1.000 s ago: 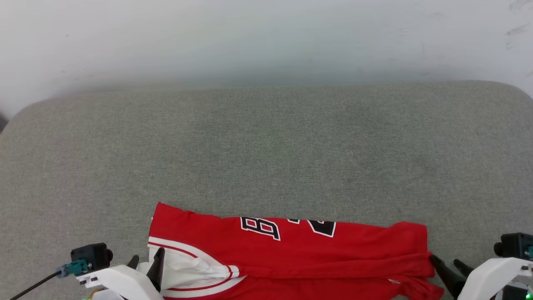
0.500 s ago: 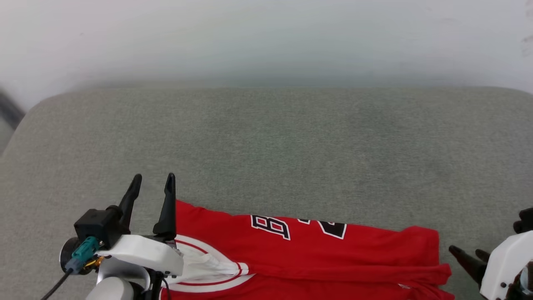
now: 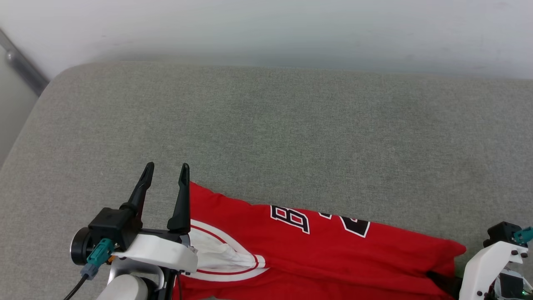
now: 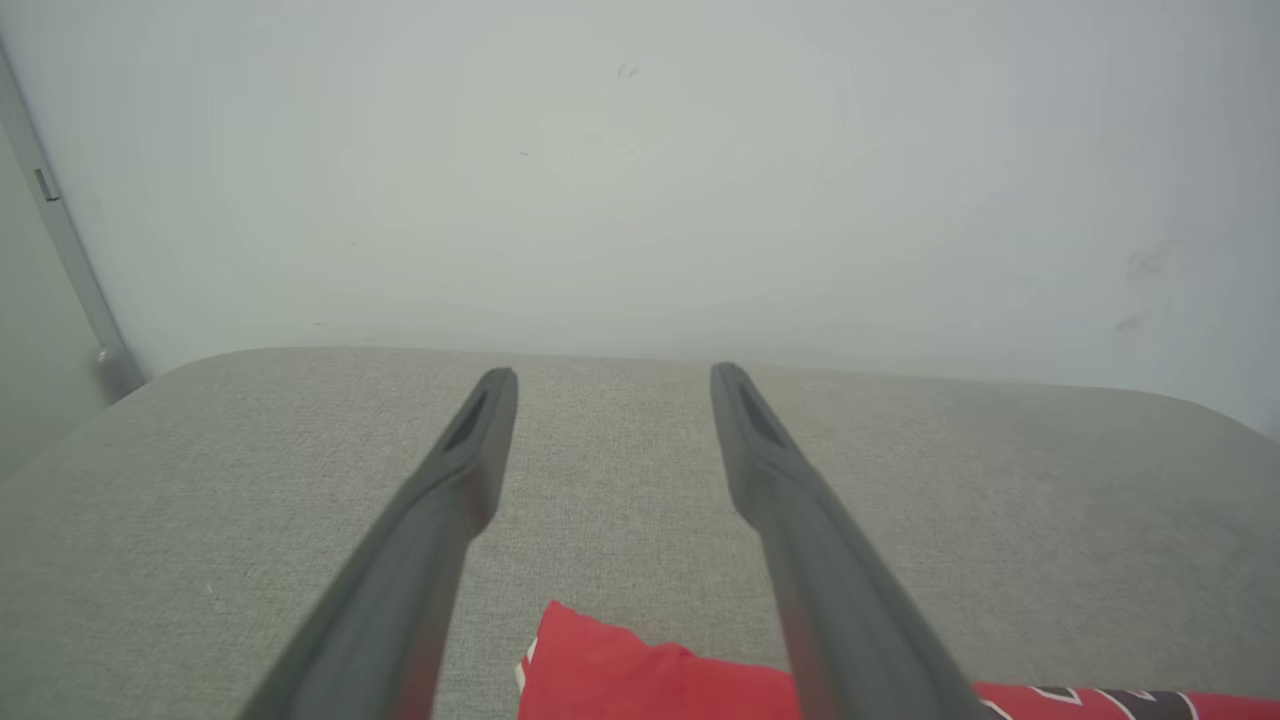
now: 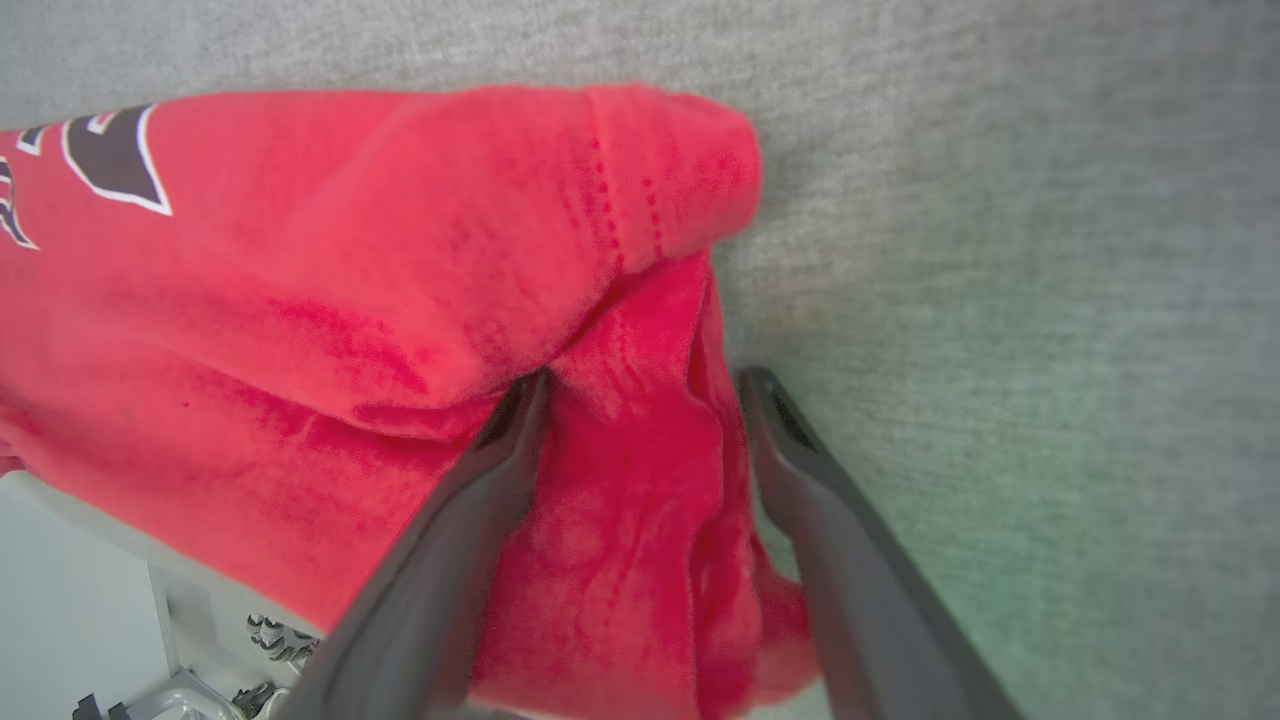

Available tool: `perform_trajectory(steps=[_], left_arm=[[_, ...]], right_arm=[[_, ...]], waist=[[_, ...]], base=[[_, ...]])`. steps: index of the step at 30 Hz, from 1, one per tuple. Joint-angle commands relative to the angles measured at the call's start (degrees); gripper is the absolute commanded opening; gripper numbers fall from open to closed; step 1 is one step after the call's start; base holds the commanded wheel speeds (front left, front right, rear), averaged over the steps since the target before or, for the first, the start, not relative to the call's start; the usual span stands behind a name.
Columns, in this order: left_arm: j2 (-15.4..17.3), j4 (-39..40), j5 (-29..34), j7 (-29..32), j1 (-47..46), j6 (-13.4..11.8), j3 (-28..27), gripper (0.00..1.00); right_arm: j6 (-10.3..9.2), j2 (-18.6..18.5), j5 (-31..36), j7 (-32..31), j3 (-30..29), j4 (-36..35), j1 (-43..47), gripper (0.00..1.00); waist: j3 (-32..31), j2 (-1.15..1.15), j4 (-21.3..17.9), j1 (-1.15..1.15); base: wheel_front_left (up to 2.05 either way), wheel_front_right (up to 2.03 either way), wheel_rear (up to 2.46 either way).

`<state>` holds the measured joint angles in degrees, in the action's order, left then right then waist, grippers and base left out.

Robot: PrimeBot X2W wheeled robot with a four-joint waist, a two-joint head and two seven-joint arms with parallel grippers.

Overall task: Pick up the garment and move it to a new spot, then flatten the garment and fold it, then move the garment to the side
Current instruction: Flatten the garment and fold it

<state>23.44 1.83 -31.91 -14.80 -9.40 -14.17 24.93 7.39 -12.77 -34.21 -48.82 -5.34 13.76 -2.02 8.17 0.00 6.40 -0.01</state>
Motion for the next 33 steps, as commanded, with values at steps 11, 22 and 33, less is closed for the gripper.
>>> perform_trajectory(steps=[11, 22, 33], left_arm=[[0.84, -0.97, 0.25, 0.25, 1.18, -0.75, -0.33, 1.0], [1.06, 0.1, 0.34, 0.44, 1.94, -1.81, -0.31, 1.0], [1.02, -0.4, 0.23, 0.18, 2.84, -1.99, -0.13, 1.0]], right_arm=[[0.09, -0.83, -1.88, 2.01, 1.75, 1.55, -3.45, 0.0], [0.08, -5.02, -0.53, 2.97, -12.06, 4.9, -4.21, 0.0], [0.09, 6.05, -10.88, -11.33, -22.33, 6.01, -6.23, 0.0]], waist=[[-1.8, 0.0, -1.39, 0.01], [-1.96, 0.0, -3.4, 0.01], [-2.95, 0.0, -5.48, 0.01]], base=[[0.0, 0.0, 0.0], [0.0, 0.0, 0.0], [0.0, 0.0, 0.0]])
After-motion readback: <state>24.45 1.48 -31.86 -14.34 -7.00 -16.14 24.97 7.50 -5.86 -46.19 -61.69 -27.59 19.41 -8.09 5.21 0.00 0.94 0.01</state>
